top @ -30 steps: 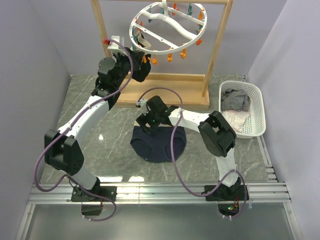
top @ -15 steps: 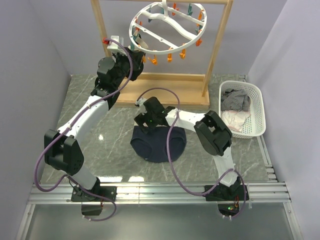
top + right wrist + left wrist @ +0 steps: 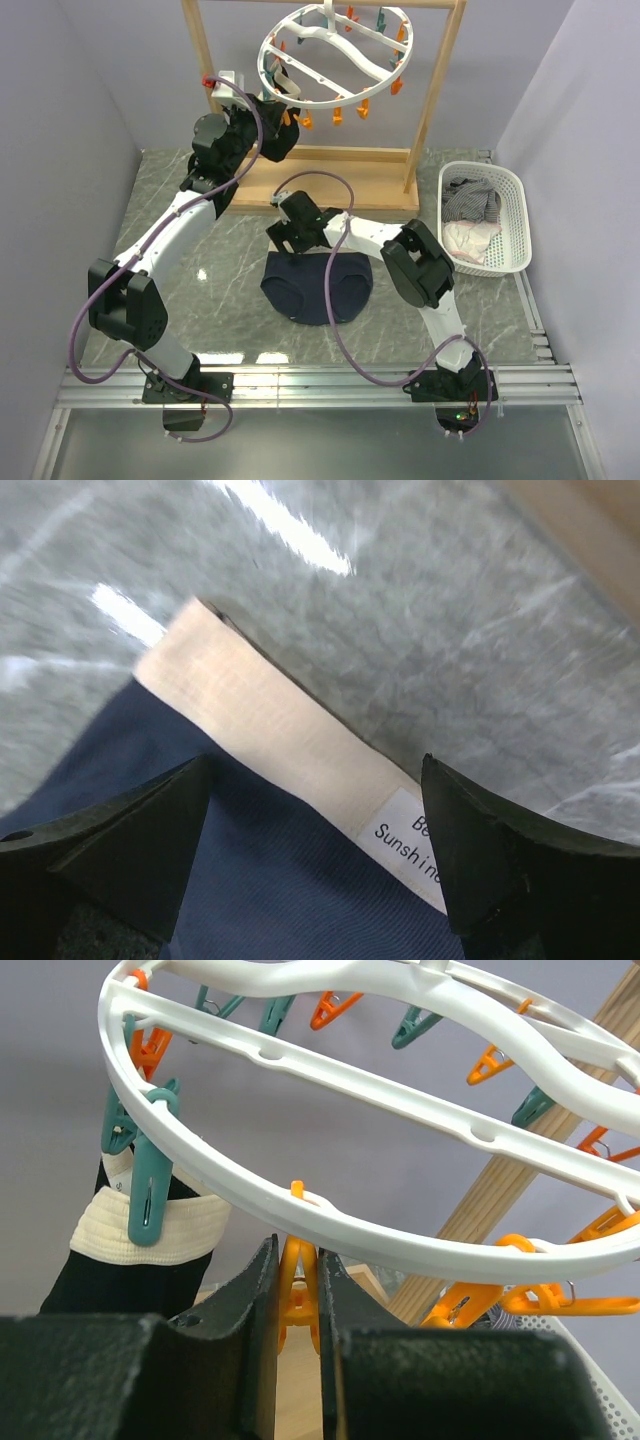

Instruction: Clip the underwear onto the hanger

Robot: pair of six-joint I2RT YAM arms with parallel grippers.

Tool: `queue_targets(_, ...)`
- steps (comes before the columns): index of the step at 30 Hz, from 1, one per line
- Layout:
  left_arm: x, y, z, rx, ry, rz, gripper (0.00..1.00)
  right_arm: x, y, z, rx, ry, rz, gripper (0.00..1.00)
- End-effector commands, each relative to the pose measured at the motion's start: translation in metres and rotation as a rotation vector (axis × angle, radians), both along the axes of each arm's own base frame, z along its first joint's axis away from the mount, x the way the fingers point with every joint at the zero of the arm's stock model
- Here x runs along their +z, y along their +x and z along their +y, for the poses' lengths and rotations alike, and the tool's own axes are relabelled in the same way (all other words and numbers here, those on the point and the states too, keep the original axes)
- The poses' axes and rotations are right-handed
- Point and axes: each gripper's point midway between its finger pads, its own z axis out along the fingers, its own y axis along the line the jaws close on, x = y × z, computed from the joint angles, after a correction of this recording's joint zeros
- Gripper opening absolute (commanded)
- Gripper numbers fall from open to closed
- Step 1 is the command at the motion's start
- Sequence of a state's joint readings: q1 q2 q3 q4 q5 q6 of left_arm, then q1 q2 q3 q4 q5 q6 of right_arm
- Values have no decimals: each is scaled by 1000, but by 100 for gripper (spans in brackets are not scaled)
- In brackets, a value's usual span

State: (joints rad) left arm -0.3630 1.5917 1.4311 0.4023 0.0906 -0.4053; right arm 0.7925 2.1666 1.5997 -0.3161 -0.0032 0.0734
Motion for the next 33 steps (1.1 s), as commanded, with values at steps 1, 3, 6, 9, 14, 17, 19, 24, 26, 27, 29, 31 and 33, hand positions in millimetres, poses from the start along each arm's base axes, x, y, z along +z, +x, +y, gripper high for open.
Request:
queue_targets(1,25,-8,7,0,-29,-54,0,-13,-4,-3,-16,-56,22,91)
queue_targets(3,26,-7,9,6,-31,-55,0,-20,-9,-4,-15,-74,36,90)
queue_targets(6,27,-6,9,6,-29,-56,0,-33,-19,-7,-10,-106,73,86)
queue_targets(9,27,-5,10,8,-32,-53,0,-37,-22,-10,-12,-118,71,70)
queue_targets(14,26,-7,10,5,-34,-52,0,-37,-28,-10,30,-121,83,22)
queue_targets(17,24,-7,10,3,-30,-44,0,-25,-25,-9,56,-97,32,0)
queue_targets(19,22,-10,10,-1,-27,-40,0,-1,-17,-7,58,-57,-47,0)
queue_targets(24,22,-13,11,-4,-24,-29,0,77,5,-15,88,-10,-325,0)
queue_targets(26,21,-13,12,-4,-23,-28,0,105,16,-15,74,25,-429,0)
queue_targets(27,20,-13,11,-7,-24,-22,0,118,15,-20,85,26,-477,0)
queue_targets(29,17,-13,11,-6,-24,-12,0,143,21,-20,79,71,-573,0)
queue_targets(31,14,-14,11,-7,-25,-3,0,165,22,-22,88,99,-667,0)
queue_targets(33,11,-14,11,-11,-25,7,0,179,22,-24,99,108,-723,0)
